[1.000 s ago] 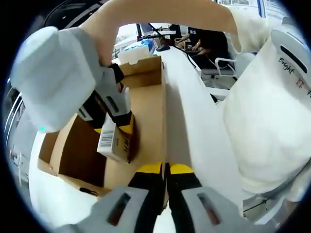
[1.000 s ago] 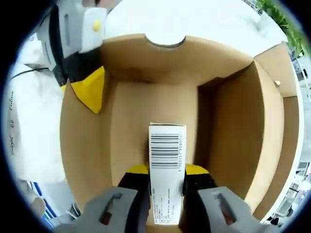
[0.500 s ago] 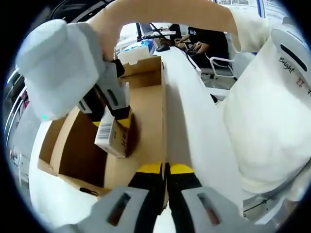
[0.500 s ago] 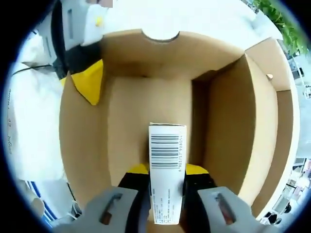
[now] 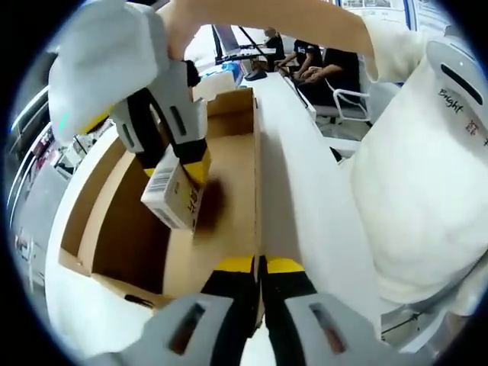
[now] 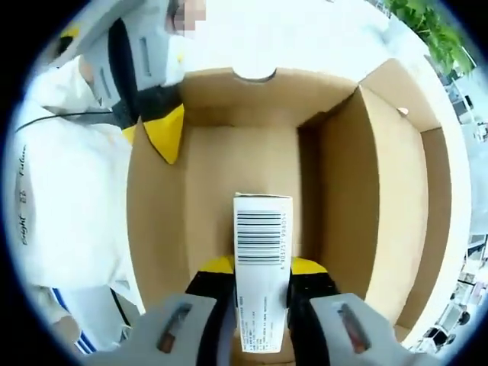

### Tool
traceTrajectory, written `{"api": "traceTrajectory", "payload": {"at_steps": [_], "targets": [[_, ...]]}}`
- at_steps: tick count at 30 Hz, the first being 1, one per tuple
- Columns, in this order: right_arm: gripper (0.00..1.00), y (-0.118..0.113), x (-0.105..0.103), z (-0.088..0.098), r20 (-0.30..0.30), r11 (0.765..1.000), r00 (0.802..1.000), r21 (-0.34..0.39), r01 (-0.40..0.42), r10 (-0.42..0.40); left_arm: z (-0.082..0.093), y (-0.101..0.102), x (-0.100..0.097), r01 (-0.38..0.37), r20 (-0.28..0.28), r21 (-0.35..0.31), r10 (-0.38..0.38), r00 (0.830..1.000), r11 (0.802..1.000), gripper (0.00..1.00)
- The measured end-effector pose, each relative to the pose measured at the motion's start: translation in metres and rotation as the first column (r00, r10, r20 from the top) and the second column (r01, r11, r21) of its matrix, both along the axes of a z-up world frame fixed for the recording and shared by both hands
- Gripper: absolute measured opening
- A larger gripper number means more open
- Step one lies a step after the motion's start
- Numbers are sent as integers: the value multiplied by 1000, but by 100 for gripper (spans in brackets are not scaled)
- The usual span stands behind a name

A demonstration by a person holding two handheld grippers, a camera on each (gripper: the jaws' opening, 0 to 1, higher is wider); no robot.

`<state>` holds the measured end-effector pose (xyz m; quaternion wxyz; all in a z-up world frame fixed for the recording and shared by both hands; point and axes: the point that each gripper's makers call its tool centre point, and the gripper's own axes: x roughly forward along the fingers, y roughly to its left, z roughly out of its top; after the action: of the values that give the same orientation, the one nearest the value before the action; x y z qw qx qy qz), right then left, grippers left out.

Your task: Operate the shoe box by opening the lid, removing the specified soft item, and placing it in the target area until the item is outside and the box remains undamaged.

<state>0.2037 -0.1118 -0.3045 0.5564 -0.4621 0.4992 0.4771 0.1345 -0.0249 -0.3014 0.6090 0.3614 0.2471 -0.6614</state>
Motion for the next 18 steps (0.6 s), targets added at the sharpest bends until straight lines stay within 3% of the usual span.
{"api": "traceTrajectory", "payload": {"at_steps": [5, 9, 18], "targets": [[21, -9, -1, 5, 10, 1000, 1000, 4, -15, 15, 1, 0, -1, 1, -2, 0, -1, 1000, 1000, 1], [21, -17, 2, 13, 30, 1000, 999, -6, 28, -28, 1, -1, -3, 1, -7, 3, -1, 1000, 1000, 1], [21, -16, -28, 26, -11, 999, 1000, -22, -22, 22, 1, -1, -5, -1, -3, 5, 1, 1000, 1000, 1]]}}
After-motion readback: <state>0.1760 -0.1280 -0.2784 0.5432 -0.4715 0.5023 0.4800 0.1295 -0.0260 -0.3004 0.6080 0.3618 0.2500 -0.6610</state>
